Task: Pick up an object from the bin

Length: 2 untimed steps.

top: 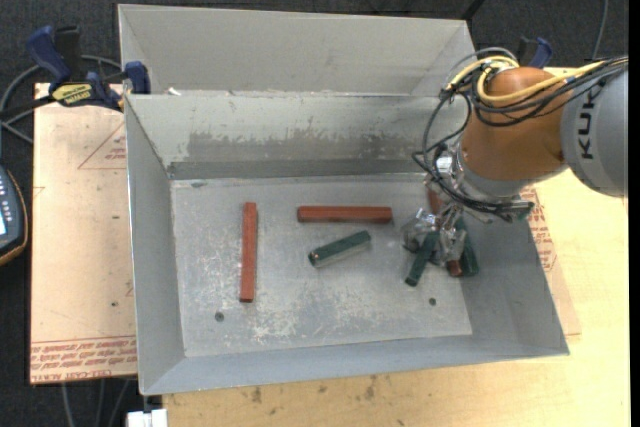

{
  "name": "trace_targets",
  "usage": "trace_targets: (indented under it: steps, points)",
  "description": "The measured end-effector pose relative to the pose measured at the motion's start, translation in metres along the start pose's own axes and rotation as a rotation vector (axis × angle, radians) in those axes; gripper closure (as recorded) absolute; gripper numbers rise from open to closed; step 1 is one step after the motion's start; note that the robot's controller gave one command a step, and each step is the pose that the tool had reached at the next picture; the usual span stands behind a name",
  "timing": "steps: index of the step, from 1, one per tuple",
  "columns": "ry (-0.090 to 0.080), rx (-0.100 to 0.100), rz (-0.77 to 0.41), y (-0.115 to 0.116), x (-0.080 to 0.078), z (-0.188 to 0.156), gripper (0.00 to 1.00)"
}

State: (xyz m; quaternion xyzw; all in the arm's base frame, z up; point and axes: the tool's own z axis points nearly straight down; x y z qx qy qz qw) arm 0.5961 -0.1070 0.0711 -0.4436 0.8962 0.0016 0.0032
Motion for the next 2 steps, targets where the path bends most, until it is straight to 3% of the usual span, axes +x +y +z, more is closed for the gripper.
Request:
trace_targets:
  steps: [1, 2]
  points:
    - [-0.001, 0.010, -0.006, -0.021, -0.024, -0.126, 1.00]
    - [0.004, 0.003, -0.649, -0.014, -0.001, -0.195, 1.00]
